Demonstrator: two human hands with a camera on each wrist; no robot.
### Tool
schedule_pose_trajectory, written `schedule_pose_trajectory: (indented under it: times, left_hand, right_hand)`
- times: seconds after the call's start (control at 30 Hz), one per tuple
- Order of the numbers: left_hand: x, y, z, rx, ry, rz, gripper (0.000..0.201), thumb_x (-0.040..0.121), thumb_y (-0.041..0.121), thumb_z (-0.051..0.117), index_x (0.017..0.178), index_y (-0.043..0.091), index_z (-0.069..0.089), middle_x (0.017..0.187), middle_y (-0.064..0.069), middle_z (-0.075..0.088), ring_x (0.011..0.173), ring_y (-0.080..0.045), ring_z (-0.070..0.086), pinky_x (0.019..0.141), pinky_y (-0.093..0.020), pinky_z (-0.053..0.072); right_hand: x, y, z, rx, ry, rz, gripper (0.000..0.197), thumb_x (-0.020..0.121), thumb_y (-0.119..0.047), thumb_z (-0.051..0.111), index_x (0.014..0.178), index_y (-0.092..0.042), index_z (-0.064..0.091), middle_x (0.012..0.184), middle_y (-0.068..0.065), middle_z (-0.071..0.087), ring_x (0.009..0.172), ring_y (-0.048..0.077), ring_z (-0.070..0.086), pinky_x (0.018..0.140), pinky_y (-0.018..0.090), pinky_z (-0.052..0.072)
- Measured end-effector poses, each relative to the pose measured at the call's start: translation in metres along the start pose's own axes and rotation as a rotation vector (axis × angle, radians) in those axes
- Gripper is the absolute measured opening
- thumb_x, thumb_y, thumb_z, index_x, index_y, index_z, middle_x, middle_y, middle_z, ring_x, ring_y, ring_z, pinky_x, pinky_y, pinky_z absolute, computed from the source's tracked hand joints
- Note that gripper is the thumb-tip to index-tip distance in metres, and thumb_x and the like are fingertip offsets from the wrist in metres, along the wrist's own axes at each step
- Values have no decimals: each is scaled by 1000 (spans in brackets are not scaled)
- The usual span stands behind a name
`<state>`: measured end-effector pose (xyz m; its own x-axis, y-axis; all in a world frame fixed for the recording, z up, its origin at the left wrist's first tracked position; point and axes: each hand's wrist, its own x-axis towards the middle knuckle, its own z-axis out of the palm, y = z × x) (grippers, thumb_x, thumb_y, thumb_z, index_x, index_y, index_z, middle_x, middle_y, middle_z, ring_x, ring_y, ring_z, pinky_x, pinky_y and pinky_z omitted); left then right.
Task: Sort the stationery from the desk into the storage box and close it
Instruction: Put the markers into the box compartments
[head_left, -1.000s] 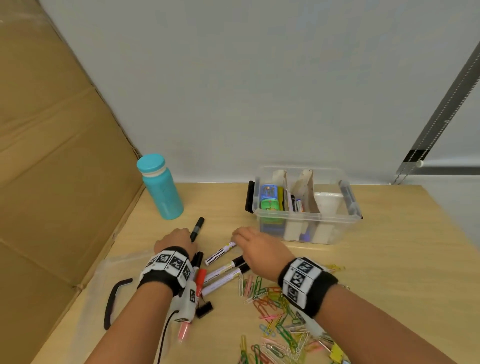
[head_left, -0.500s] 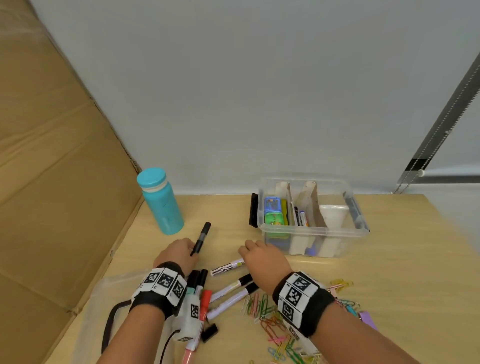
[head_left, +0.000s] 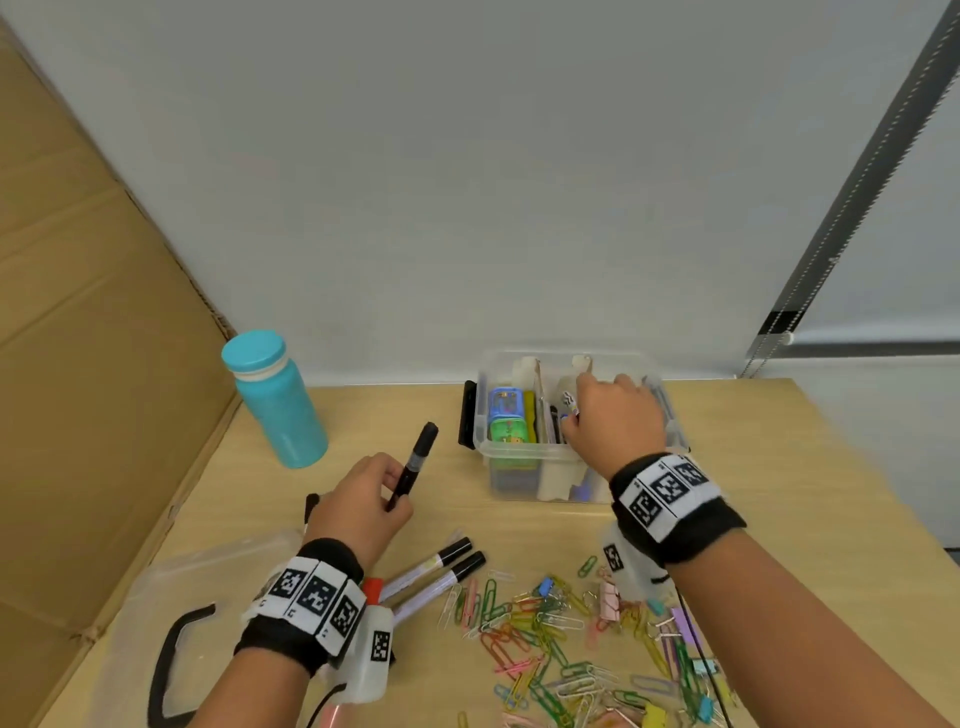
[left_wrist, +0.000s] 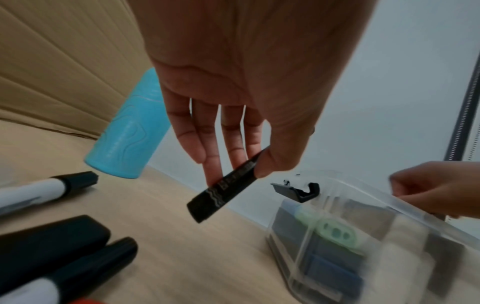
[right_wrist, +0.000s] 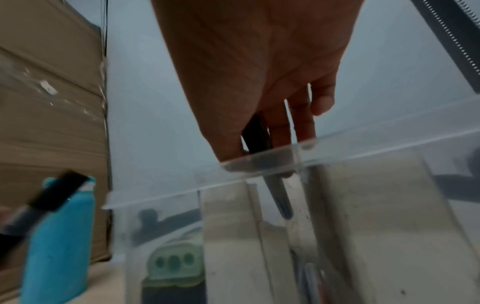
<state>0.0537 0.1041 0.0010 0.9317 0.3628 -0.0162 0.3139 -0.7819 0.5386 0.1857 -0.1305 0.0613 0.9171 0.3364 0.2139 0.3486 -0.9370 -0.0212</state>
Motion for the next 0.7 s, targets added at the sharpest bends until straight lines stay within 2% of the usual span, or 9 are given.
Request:
schedule_pose_trajectory:
  times: [0.1,0.2,0.27,0.33,0.4,0.5,0.57,0.7]
  left_hand:
    - [-4,8,1,-8,-7,33,18,83,25,62,95,32,50,98,14,57,74,-6,62,68,-28,50]
    - [-9,13,-1,-68,-8,73,19,83,25,63,95,33,52,98,15,58,79,-2,61,71,-27,51]
    - [-11,17,-5,-60,14,118,19,82,25,63,95,34,52,98,16,57,82,-1,60,72,-28,51]
    - [-13,23,-11,-26,44,180,20,83,25,63,96,35,52,97,18,55,85,-3,59,73,-30,52]
    - [-12,34,-19,47,87,277,21,83,26,62,99,35,52,97,18,52,87,-4,57,72,-31,53]
    - [-2,64,-29,192,128,464,23,86,26,60,108,31,55,102,16,52,92,-5,54,74,-22,48]
    - [12,92,-31,318,135,574,25,90,25,56,115,27,55,109,12,53,97,-8,52,74,-17,41]
    - [54,145,-23,660,76,773,30,89,15,58,118,20,51,117,0,54,102,-19,49,71,-26,41]
  right_hand:
    - [20,-2,10,-47,-65,-21,30,92,-32,46,112,-11,55,105,9,66,106,27,54,88,37,42]
    - [30,-4,22,-110,-88,-6,30,92,-31,47,113,-13,58,106,7,66,109,26,52,89,38,42]
    - [29,-4,24,-114,-81,-17,34,94,-39,43,111,-15,60,107,5,66,110,25,50,88,38,41]
    - [20,3,24,-29,2,-43,37,96,-40,37,111,-16,60,110,3,64,109,24,50,89,37,41]
    - [4,17,26,118,118,1,33,95,-34,37,114,-17,58,117,2,60,110,22,49,93,36,42]
    - [-26,43,41,260,229,188,40,93,-30,41,131,-17,47,140,6,44,127,25,40,104,42,39]
    - [-41,56,53,310,200,275,52,95,-32,40,143,-13,32,151,9,29,138,27,29,110,44,32]
    - [-50,60,69,413,142,297,61,99,-38,28,149,-5,19,156,13,21,144,25,21,117,39,24]
